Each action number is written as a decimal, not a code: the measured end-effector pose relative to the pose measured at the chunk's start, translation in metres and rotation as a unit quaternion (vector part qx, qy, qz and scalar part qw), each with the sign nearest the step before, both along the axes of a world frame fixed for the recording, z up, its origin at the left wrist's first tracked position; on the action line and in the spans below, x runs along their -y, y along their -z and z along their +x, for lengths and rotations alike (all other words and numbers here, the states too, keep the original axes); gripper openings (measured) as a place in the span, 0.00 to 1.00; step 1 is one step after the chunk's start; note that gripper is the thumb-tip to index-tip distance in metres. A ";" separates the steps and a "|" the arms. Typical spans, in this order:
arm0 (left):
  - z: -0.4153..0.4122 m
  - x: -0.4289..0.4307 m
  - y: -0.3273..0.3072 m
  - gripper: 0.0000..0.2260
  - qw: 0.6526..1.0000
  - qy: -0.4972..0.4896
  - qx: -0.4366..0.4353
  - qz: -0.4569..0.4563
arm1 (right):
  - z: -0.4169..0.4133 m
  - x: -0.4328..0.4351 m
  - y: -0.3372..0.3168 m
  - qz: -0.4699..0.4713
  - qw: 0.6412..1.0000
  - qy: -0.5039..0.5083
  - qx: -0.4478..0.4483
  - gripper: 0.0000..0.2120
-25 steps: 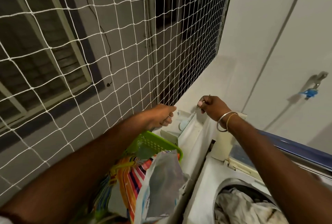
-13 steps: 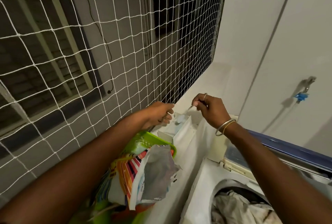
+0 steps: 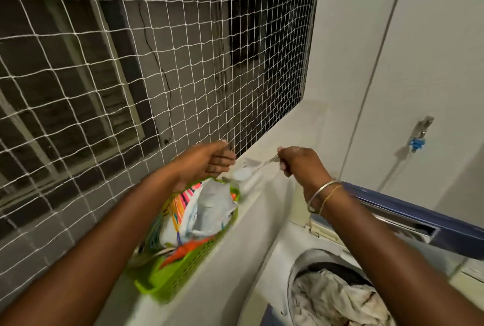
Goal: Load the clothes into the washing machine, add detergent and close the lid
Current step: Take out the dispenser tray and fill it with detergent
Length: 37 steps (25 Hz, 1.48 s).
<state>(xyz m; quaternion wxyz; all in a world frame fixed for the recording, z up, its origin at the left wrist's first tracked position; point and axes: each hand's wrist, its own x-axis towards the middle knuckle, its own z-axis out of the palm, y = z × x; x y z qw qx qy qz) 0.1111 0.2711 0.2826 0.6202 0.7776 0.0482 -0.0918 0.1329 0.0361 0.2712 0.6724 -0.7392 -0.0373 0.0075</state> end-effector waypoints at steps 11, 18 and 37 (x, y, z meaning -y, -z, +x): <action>-0.072 0.002 -0.009 0.19 0.977 -0.108 0.183 0.012 | -0.078 -0.050 0.013 -0.091 0.986 -0.004 0.136 0.20; -0.097 -0.002 -0.006 0.19 0.969 -0.142 0.197 0.039 | -0.101 -0.089 0.039 -0.257 0.952 0.052 0.159 0.12; -0.092 0.002 0.009 0.18 0.962 -0.149 0.198 0.115 | -0.085 -0.091 0.037 -0.366 0.922 -0.114 0.054 0.17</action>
